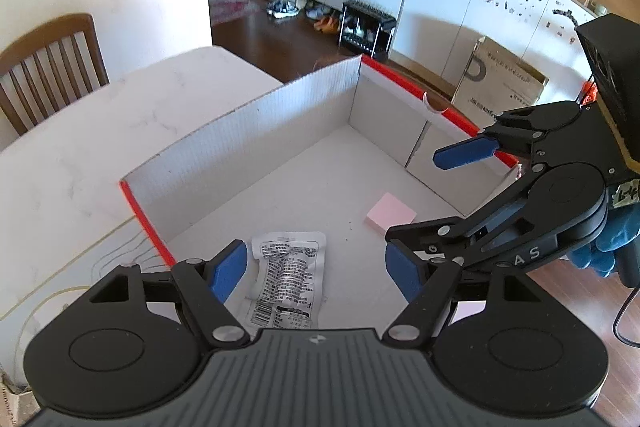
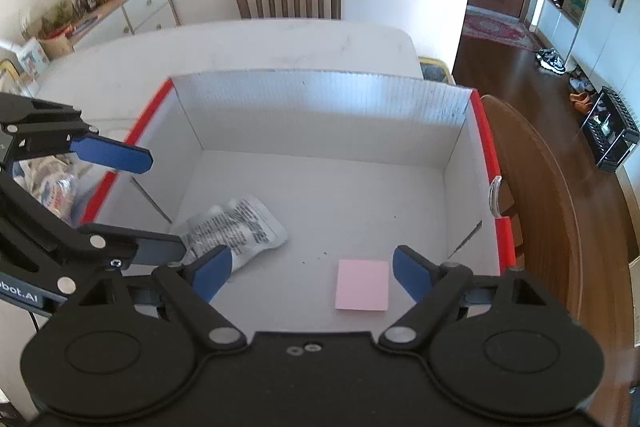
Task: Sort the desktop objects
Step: 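Open the right tool dropping the pink pad while the left tool releases the packet, then withdraw both tools from the box back to the placemat items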
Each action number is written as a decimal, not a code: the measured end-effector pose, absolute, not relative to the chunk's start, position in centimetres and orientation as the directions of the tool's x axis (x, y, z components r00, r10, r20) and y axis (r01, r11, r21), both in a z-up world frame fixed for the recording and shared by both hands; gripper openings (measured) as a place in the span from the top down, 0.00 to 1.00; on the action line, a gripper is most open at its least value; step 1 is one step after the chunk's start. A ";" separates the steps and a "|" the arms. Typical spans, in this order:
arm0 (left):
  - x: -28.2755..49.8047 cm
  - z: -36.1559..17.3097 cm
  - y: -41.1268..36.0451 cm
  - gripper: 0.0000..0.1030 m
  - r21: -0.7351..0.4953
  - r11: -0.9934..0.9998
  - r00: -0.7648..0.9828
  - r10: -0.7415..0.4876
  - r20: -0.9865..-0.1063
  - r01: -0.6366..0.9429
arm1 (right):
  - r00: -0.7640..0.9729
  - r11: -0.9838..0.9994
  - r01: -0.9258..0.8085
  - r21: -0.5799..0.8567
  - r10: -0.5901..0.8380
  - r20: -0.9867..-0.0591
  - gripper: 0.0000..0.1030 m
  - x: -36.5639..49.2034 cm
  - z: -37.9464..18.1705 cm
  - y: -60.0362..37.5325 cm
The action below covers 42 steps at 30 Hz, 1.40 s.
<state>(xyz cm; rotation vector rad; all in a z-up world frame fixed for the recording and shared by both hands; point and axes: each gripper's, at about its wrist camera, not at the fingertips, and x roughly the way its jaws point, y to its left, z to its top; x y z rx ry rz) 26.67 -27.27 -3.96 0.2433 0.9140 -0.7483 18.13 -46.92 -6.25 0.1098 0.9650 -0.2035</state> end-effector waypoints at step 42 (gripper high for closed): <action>18.1 -2.1 -1.0 0.02 -0.101 0.831 0.590 -0.469 -0.657 0.548 | 0.744 0.976 0.214 0.024 -0.147 -0.652 0.01 18.2 -2.4 -25.9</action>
